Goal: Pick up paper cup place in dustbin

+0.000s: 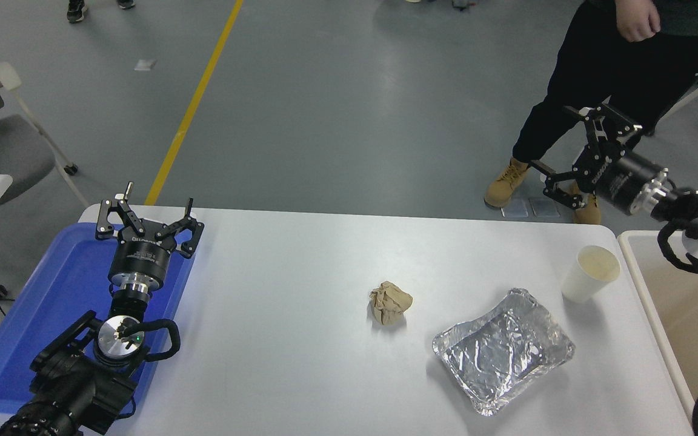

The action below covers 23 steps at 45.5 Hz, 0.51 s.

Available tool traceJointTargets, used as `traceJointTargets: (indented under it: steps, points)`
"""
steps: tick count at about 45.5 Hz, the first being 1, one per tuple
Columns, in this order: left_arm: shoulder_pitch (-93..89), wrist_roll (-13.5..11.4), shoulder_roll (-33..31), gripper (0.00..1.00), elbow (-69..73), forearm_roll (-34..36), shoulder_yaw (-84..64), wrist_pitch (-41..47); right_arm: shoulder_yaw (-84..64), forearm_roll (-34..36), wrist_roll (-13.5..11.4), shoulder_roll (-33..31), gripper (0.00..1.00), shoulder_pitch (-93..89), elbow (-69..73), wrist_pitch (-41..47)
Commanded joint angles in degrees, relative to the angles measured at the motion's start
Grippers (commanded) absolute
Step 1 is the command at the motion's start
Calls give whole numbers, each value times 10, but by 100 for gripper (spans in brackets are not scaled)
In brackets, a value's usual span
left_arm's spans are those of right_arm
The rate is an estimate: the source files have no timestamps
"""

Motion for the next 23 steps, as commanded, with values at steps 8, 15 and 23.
traceJointTargets:
  steps: [8, 15, 23]
  points:
    - [0, 1, 0, 100, -1, 1, 0, 0, -329, -3, 0, -97, 100, 226, 79, -10]
    - [0, 1, 0, 100, -1, 1, 0, 0, -464, -4, 0, -97, 100, 326, 80, -7]
    - [0, 1, 0, 100, -1, 1, 0, -1, -615, -15, 1, -80, 100, 432, 92, -1]
